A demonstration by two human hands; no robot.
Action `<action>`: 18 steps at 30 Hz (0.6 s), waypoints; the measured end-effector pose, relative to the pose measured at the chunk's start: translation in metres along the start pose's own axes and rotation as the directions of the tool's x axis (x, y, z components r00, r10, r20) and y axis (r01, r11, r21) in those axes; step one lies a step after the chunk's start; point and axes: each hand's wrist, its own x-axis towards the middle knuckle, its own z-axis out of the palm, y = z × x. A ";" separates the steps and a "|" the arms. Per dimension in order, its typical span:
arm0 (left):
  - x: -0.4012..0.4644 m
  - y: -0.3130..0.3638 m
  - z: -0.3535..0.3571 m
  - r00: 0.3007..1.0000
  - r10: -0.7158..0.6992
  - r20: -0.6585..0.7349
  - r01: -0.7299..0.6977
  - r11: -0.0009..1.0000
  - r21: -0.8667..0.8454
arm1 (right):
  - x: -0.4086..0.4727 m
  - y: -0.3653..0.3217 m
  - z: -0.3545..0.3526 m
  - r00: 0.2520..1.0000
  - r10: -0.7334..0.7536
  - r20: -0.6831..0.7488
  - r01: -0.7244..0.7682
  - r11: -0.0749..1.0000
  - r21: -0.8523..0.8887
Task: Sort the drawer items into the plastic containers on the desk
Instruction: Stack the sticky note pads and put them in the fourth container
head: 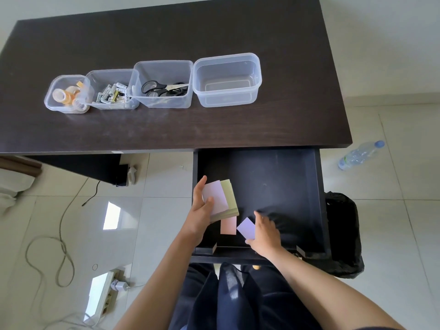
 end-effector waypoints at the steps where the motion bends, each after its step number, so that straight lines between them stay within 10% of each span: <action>1: 0.000 -0.002 -0.001 1.000 -0.007 -0.001 0.007 1.000 -0.003 | 0.001 -0.001 0.001 1.000 0.007 -0.004 -0.007 1.000 0.003; 13: 0.002 -0.011 -0.003 0.998 -0.063 -0.027 0.063 0.998 0.013 | 0.004 0.011 -0.008 0.999 -0.043 -0.028 0.049 0.967 0.249; 18: 0.005 -0.007 -0.006 0.996 -0.085 -0.024 0.084 0.996 -0.040 | -0.013 0.014 -0.051 0.992 0.000 -0.128 0.081 0.775 0.627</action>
